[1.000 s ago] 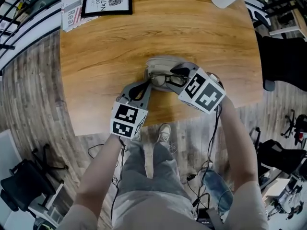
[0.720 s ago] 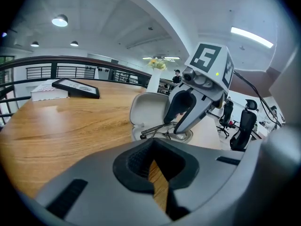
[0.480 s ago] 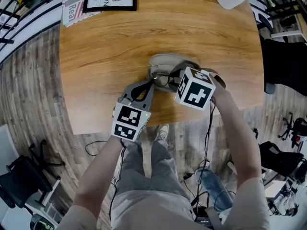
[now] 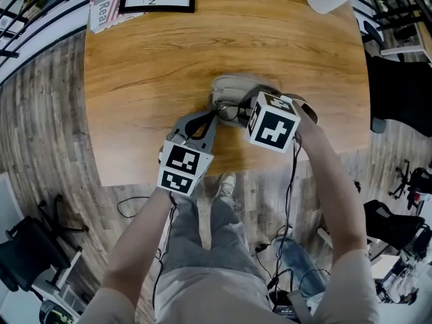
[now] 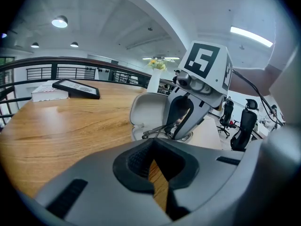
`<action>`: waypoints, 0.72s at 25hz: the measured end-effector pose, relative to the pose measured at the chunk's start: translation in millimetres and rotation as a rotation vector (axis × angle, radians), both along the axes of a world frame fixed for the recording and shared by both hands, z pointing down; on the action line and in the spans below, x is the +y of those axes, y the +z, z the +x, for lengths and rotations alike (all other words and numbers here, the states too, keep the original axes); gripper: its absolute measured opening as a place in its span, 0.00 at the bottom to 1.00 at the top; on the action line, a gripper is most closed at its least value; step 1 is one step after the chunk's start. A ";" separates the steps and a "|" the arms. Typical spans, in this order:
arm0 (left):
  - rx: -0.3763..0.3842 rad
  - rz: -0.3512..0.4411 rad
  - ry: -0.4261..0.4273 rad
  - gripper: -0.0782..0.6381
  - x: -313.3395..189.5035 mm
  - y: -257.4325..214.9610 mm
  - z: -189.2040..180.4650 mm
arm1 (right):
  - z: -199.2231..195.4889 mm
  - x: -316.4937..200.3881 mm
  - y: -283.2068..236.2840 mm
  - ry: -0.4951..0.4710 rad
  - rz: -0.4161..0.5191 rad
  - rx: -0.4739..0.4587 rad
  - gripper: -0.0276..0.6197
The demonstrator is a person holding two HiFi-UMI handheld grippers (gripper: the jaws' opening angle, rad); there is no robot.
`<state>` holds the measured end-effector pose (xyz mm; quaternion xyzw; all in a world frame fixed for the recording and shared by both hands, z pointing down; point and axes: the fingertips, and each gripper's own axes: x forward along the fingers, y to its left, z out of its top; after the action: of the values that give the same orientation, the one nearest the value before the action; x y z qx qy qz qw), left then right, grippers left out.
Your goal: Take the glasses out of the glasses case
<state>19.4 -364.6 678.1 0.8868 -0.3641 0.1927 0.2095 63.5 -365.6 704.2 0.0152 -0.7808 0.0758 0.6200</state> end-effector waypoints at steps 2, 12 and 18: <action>0.009 -0.002 -0.006 0.13 0.4 0.1 -1.3 | 0.3 0.3 -4.5 0.008 0.016 -0.004 0.23; 0.023 -0.012 -0.051 0.13 8.7 -19.4 -17.5 | 4.5 -0.3 -74.1 0.090 0.145 -0.082 0.10; 0.013 0.065 -0.067 0.13 6.1 -74.9 -28.8 | 8.1 10.6 -115.2 0.116 0.205 -0.086 0.10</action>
<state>-9.5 -358.4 603.2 0.8817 -0.3981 0.1681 0.1891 71.7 -355.1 589.0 0.1205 -0.8081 0.0318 0.5757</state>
